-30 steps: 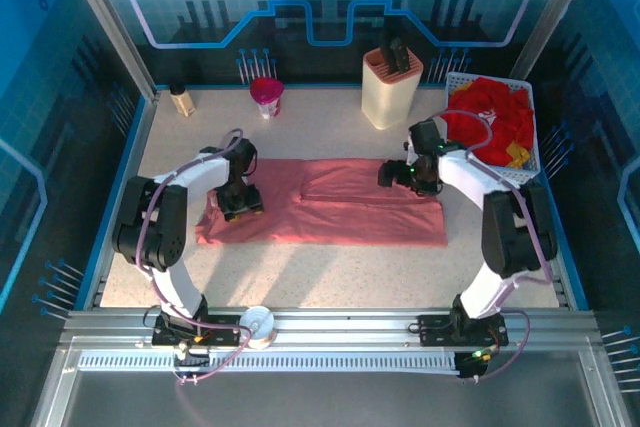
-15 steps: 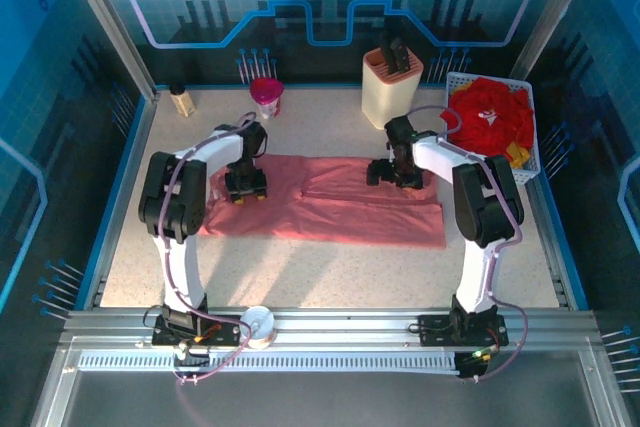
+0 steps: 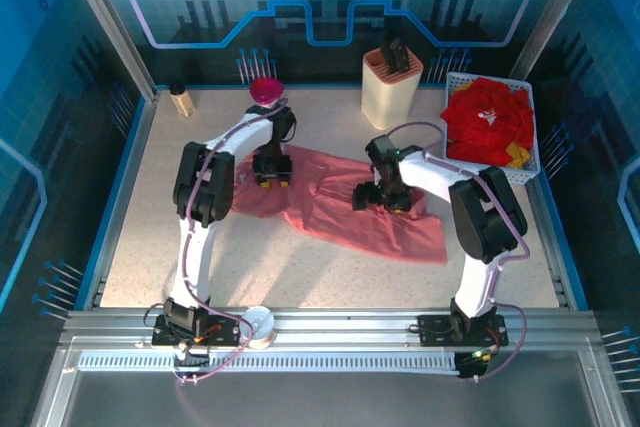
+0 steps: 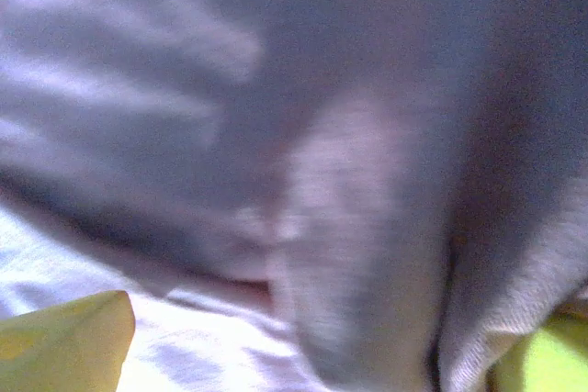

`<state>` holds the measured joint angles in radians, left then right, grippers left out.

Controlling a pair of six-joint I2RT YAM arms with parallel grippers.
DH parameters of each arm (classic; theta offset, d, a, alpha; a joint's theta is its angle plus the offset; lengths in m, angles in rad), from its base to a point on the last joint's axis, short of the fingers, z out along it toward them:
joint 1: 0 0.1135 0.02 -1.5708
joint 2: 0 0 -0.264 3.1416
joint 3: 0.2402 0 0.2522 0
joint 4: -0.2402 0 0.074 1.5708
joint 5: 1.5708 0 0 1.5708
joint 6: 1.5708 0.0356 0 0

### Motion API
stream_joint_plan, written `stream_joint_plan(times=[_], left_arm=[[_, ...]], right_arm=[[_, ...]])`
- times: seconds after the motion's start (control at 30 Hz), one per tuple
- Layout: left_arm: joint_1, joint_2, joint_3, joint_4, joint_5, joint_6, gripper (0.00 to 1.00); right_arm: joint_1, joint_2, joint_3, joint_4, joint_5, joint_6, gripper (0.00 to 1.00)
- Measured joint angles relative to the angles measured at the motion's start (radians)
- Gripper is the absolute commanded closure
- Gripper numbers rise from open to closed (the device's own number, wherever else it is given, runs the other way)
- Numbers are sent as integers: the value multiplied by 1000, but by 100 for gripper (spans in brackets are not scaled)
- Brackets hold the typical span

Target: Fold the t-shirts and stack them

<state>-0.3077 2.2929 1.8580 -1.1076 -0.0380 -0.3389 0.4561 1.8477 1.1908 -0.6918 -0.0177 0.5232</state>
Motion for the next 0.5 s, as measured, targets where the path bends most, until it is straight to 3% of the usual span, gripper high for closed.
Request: stream_joint_plan(times=[0.5], left_arm=[[-119, 349, 653, -152, 116, 32, 59]], right_arm=[[370, -168, -212, 139, -103, 350, 5]])
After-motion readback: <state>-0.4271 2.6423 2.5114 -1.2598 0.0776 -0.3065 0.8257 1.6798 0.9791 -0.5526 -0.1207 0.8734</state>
